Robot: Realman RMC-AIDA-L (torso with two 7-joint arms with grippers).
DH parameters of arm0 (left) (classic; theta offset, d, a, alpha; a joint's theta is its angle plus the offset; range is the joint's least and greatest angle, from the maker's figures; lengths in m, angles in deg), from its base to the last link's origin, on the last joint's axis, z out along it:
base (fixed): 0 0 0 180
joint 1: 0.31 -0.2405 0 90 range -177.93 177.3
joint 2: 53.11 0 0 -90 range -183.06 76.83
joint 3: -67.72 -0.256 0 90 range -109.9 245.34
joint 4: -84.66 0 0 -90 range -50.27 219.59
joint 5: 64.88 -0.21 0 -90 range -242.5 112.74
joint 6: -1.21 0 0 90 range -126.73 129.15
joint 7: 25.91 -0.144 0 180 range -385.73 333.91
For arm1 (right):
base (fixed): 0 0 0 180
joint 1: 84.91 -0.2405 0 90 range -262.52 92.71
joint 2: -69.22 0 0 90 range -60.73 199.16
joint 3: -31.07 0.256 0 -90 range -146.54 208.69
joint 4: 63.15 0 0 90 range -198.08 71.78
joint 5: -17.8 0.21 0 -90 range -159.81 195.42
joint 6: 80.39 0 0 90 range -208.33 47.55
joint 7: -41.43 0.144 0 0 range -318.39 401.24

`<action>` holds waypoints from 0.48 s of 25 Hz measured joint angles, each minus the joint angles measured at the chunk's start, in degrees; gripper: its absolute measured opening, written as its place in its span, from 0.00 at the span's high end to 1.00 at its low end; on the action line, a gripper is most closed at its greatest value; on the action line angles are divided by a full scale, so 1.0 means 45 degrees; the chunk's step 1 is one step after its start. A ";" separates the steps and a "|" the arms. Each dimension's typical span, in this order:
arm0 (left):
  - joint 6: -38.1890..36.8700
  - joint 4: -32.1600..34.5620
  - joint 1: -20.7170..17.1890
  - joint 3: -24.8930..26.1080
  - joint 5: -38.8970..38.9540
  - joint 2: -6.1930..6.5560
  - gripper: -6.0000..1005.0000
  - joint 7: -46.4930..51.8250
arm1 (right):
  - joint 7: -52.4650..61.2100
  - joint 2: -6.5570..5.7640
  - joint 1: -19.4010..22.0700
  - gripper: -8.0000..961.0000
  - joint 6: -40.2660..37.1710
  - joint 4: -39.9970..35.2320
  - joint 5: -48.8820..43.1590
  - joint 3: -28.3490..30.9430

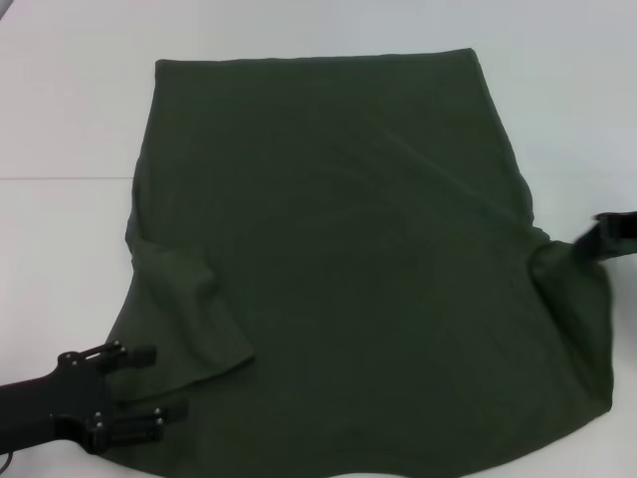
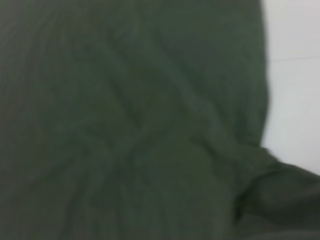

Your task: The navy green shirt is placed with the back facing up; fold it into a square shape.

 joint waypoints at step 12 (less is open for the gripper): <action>0.0005 -0.0286 0.0041 0.0001 -0.0002 0.0028 0.13 0.0001 | 0.0001 0.0855 -0.1419 0.96 0.0574 0.0778 -0.0064 -0.2042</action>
